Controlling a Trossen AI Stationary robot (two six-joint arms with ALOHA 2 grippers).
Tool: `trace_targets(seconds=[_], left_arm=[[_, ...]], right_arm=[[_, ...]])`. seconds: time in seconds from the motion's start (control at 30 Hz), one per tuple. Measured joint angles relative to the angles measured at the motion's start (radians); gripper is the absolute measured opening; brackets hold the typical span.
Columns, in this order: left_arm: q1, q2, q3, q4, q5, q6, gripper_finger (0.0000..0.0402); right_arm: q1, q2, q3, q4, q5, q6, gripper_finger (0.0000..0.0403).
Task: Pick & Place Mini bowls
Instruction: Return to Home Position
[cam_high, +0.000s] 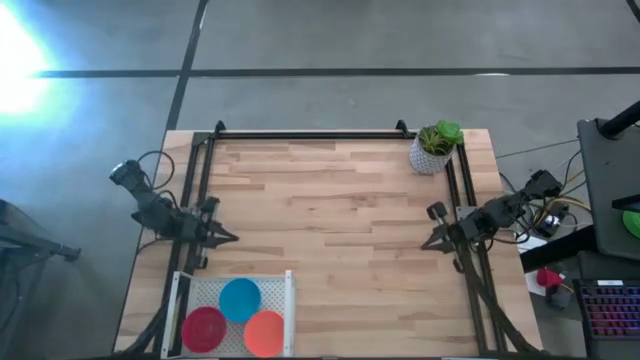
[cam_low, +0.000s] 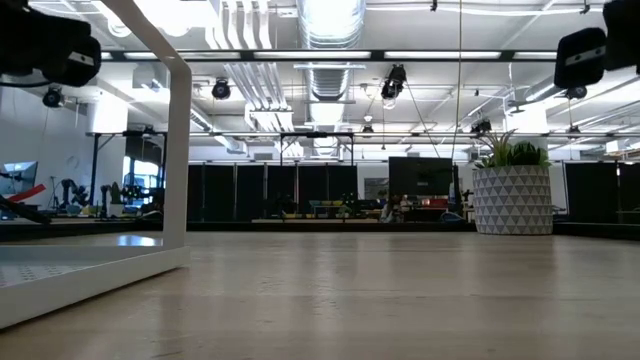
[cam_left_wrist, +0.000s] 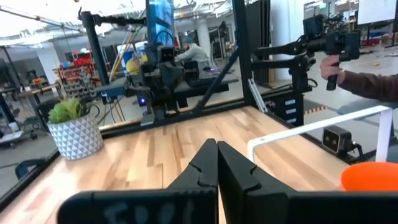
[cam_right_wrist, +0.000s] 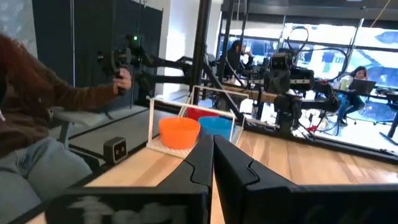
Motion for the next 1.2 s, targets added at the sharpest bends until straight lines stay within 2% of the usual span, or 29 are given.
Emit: trace_targets(seconds=[0.23, 0.6, 0.87, 1.0, 1.2], left_arm=[[0.000, 0.000, -0.064, 0.054, -0.001, -0.026, 0.0000], [0.001, 0.000, -0.073, 0.077, -0.005, -0.021, 0.0000], [0.001, 0.000, -0.074, 0.071, -0.009, -0.110, 0.0000], [0.002, 0.000, -0.075, 0.070, -0.040, -0.162, 0.0000], [0.002, 0.001, -0.075, 0.069, -0.144, -0.177, 0.0000]], right_arm=[[0.000, 0.001, -0.023, 0.001, -0.001, 0.000, 0.0008], [0.000, 0.030, -0.023, -0.011, -0.001, -0.047, 0.0008], [0.000, 0.054, -0.023, -0.032, 0.000, -0.054, 0.0008], [0.000, 0.068, -0.023, -0.032, 0.000, -0.040, 0.0008], [0.000, 0.076, -0.023, -0.031, 0.000, -0.056, 0.0008]])
